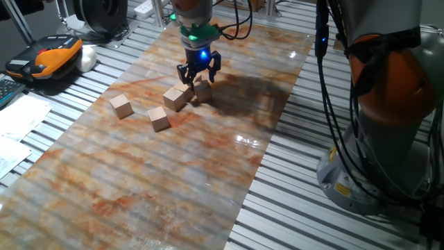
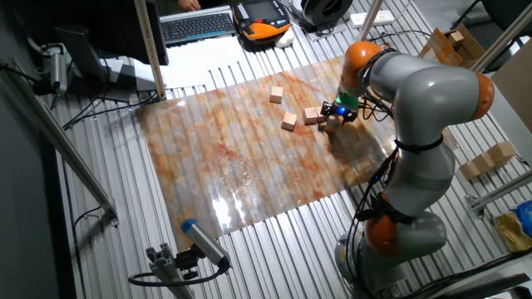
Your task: Stack the blocks into a pyramid shape
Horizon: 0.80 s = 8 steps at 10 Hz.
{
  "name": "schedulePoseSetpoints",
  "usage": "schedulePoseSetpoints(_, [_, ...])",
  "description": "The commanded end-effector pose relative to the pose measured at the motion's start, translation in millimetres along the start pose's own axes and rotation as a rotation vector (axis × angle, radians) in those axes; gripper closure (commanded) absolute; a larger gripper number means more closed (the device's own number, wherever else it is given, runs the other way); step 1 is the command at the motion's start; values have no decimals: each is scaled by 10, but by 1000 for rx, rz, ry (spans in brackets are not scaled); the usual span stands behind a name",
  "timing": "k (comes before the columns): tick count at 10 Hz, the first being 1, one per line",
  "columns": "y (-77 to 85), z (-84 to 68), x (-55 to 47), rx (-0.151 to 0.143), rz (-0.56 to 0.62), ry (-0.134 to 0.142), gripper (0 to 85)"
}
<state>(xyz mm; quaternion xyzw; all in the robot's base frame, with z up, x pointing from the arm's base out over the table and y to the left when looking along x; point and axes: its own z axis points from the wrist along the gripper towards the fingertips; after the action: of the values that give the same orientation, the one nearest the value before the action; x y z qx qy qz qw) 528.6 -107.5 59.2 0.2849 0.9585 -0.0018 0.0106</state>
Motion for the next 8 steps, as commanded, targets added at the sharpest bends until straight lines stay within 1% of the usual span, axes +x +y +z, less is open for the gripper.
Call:
schedulePoseSetpoints(1, [-4,5,1,1,0,-1,170])
schedulePoseSetpoints(5, [-14,58,-11,5,6,-10,170])
schedulePoseSetpoints(8, [-44,135,-12,2,4,-17,170])
